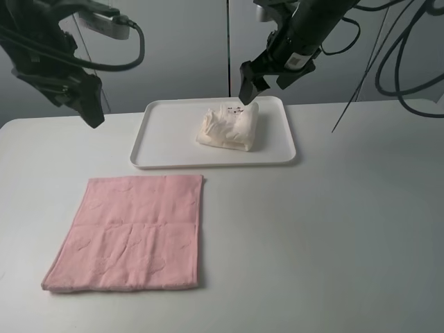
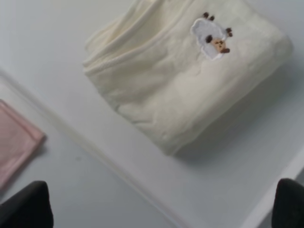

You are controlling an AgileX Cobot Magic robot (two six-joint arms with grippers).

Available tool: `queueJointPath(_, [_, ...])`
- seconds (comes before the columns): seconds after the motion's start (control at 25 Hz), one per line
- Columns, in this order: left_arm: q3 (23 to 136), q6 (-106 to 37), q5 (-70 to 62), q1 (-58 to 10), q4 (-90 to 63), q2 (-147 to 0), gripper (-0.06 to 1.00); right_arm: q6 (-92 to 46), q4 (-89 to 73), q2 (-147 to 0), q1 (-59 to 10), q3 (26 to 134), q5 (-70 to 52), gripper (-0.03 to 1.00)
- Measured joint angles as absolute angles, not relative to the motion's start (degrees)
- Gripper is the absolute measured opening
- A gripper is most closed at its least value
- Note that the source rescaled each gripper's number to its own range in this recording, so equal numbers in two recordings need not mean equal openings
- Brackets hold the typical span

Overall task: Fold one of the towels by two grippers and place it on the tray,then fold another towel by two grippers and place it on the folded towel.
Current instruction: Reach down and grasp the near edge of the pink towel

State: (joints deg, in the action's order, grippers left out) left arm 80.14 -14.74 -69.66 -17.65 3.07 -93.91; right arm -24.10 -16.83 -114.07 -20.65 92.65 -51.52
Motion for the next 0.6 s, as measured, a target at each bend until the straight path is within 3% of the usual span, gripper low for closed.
queueJointPath(0.36, [62.17, -21.48, -66.71, -14.92, 4.37, -80.72, 0.99, -26.75, -18.57, -108.20, -29.48, 79.16, -47.43, 1.00])
queueJointPath(0.6, [51.83, -31.08, -61.37, -14.92, 4.37, -71.85, 0.99, -27.14, -16.45, -106.41, -38.52, 76.90, -49.36, 1.00])
